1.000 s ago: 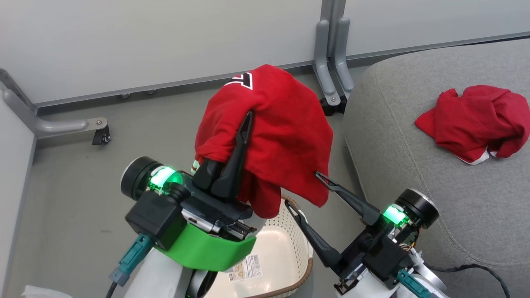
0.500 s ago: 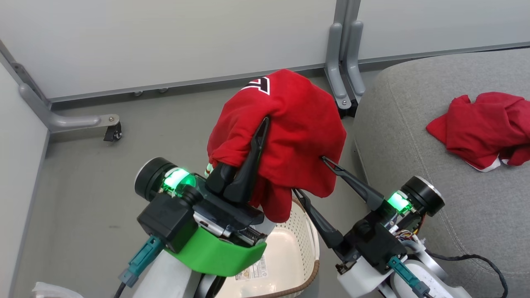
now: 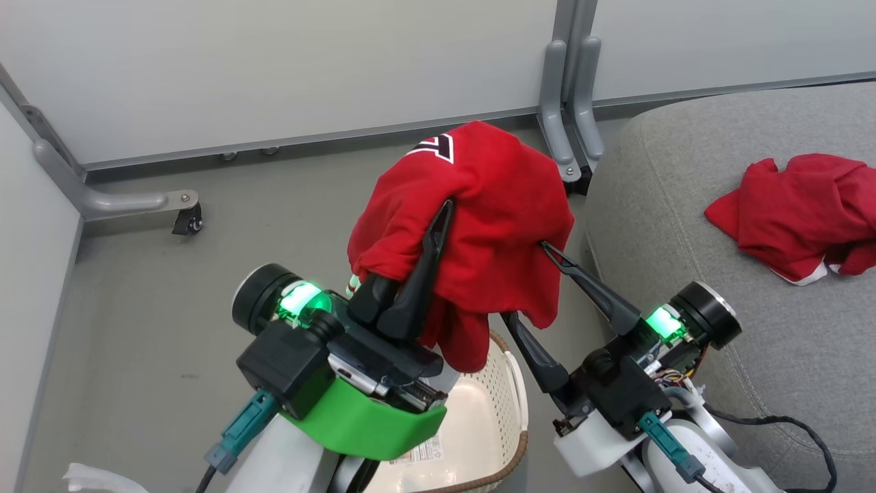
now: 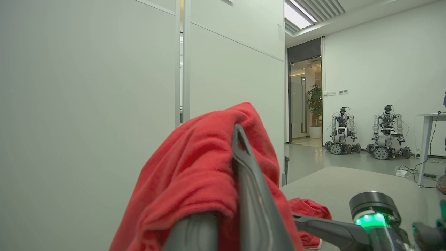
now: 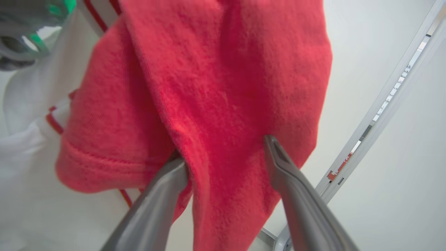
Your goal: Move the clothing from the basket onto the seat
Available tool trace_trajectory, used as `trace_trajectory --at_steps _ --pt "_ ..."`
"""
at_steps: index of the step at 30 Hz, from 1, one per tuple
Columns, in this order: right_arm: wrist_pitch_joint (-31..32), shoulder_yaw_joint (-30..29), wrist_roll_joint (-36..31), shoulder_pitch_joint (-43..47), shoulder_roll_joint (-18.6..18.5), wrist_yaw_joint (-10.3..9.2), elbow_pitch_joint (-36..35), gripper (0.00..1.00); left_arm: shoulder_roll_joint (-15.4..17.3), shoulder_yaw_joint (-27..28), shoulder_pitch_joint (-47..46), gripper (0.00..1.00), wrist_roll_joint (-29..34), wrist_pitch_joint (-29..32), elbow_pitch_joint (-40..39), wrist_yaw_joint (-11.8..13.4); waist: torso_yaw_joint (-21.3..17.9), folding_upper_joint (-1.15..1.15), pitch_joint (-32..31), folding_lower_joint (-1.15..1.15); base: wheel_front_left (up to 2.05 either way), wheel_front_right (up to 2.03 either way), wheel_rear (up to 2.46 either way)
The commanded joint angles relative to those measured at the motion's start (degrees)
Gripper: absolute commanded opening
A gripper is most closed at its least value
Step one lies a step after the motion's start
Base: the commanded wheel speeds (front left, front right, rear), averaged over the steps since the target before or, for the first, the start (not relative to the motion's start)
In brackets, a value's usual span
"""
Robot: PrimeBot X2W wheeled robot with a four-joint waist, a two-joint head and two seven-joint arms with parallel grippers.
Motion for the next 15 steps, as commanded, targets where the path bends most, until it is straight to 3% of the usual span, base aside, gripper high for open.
trace_trajectory --at_steps 1,15 --pt "-0.19 -0.14 -0.28 -0.84 0.15 -0.08 0.23 1.00 0.20 -0.22 -0.76 0.00 -0.39 -0.01 -0.01 -0.18 0.00 0.00 0.00 0.00 0.00 0.00 0.00" --pt "-0.19 1.87 -0.53 -3.49 1.11 -0.08 2.14 1.00 0.74 -3.80 -0.77 0.00 -1.64 -0.01 1.38 -0.18 1.10 0.00 -0.22 0.00 0.00 0.00 0.00"
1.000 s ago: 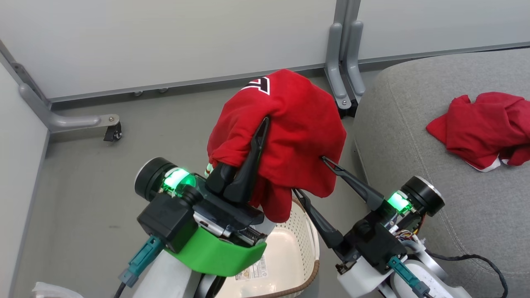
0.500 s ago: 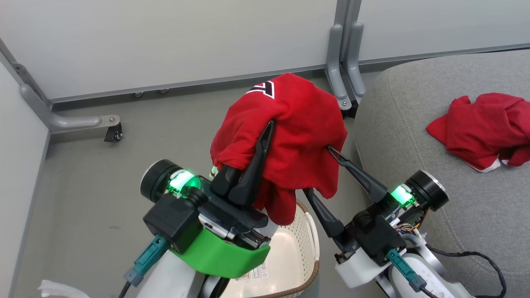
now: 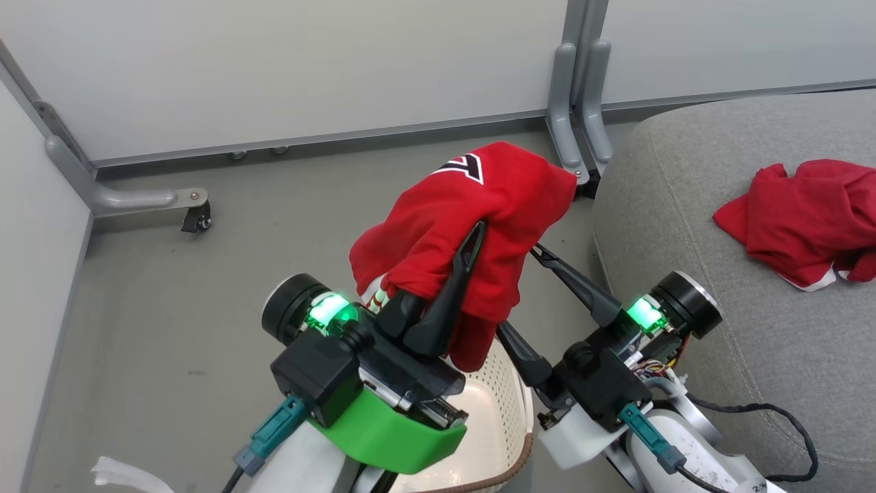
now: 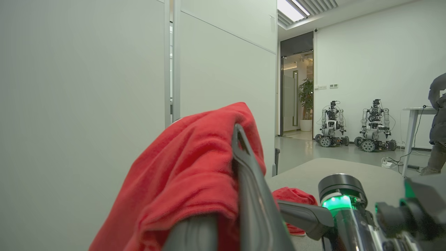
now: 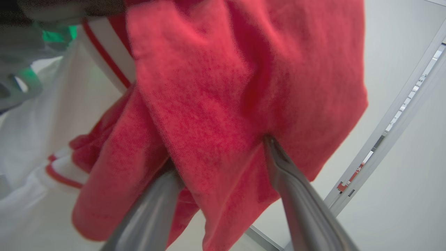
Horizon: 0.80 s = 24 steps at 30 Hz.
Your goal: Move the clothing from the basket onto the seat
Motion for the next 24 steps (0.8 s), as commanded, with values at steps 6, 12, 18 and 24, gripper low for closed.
trace_trajectory --at_steps 6,12,18,24 --pt "-0.18 -0.14 -0.12 -0.77 0.19 -0.08 0.66 1.00 0.77 -1.19 -0.59 0.00 -0.72 -0.01 0.84 -0.18 0.35 0.00 -0.03 0.00 0.00 0.00 0.00" --pt "-0.19 -0.89 0.44 -0.42 0.77 -0.08 0.40 1.00 1.13 -2.30 -0.57 0.00 -1.04 -0.01 1.80 -0.18 0.37 0.00 -0.17 0.00 0.00 0.00 0.00" --pt "-0.19 -1.87 0.81 0.33 1.22 -0.08 1.48 1.00 1.10 -3.13 -0.58 0.00 -1.12 -0.01 1.93 -0.18 0.49 0.00 -0.34 0.00 0.00 0.00 0.00" --pt "-0.18 -2.57 1.04 0.48 1.56 -0.08 2.46 0.47 1.63 -4.58 -0.54 0.00 -1.28 -0.01 2.10 -0.18 0.64 0.00 -0.51 0.00 0.00 0.00 0.00"
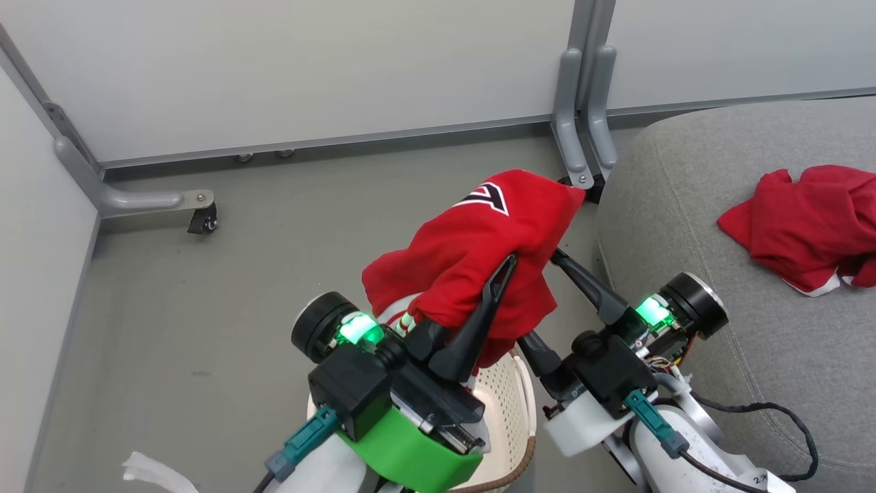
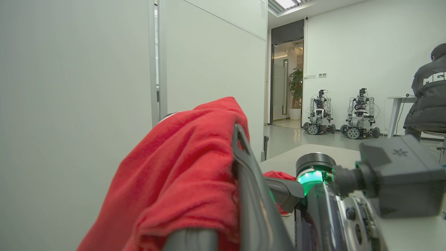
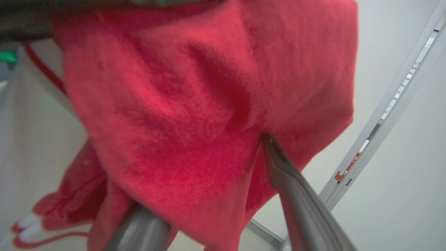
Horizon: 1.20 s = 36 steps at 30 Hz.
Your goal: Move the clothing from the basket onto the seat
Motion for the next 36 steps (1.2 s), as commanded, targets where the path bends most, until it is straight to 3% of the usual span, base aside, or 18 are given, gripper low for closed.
trace_trajectory --at_steps 1,2,36 --pt "-0.19 -0.07 0.36 0.35 0.12 -0.08 0.23 0.31 0.78 -0.58 -0.67 0.00 0.29 -0.01 0.21 -0.18 0.02 0.00 -0.04 0.00 0.00 0.00 0.00" --pt "-0.19 0.12 0.51 0.39 0.01 -0.08 0.49 0.00 0.91 -0.90 -0.75 0.00 0.44 -0.01 0.24 -0.18 0.05 0.00 -0.07 0.00 0.00 0.00 0.00" --pt "-0.19 -2.93 4.09 1.35 0.90 -0.09 -2.02 0.00 1.08 0.42 -0.97 0.00 0.78 -0.01 0.56 -0.18 -0.15 0.00 0.27 0.00 0.00 0.00 0.00"
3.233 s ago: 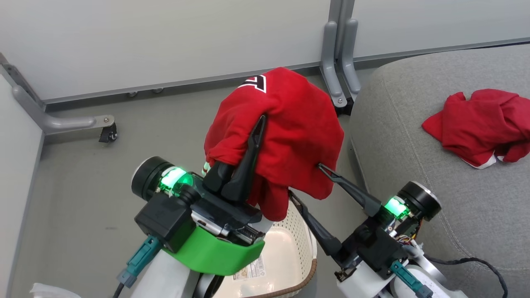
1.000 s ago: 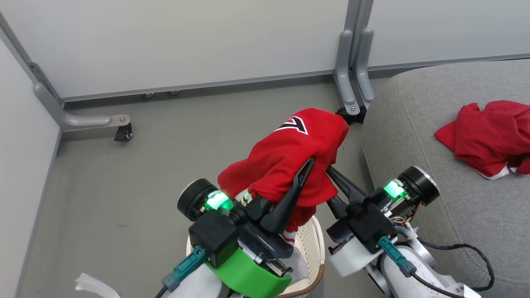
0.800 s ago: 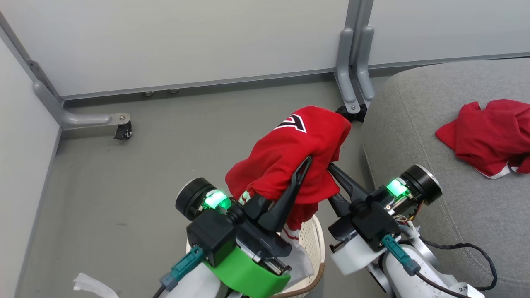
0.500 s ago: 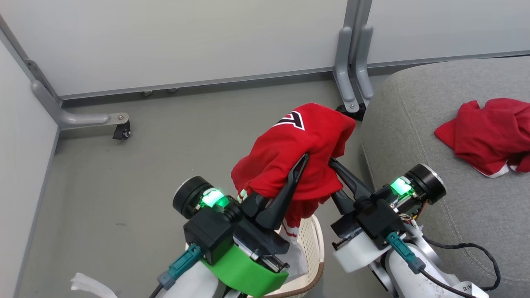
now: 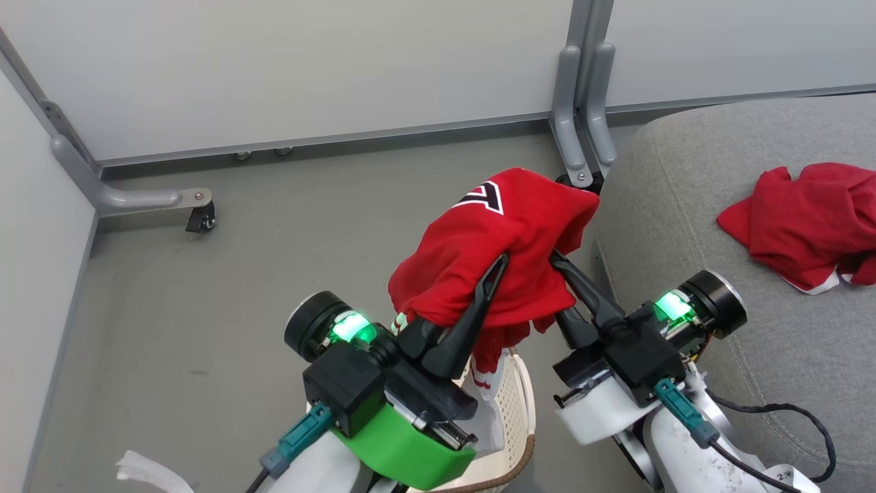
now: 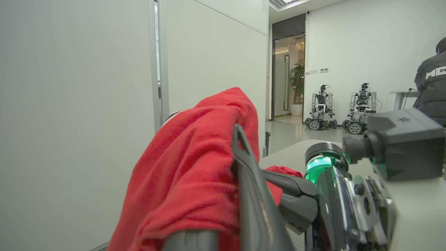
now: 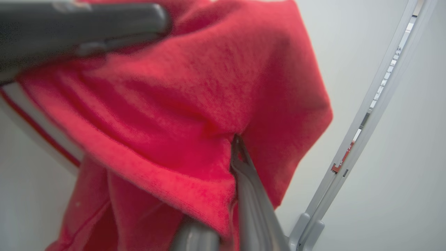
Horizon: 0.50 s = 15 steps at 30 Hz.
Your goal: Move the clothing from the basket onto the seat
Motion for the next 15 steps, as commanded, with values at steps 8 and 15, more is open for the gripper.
trace_trajectory --at_steps 8,15 --pt "-0.19 -3.26 3.71 0.73 1.19 -0.09 -2.20 0.00 -0.24 1.99 -0.13 1.00 1.01 -0.01 1.10 -0.18 0.14 0.00 -0.03 0.00 0.00 0.00 0.00" --pt "-0.18 -6.87 7.52 0.83 1.88 -0.08 -4.52 0.00 0.43 2.03 0.48 1.00 1.15 -0.02 2.32 -0.18 0.22 0.00 -0.11 0.00 0.00 0.00 0.00"
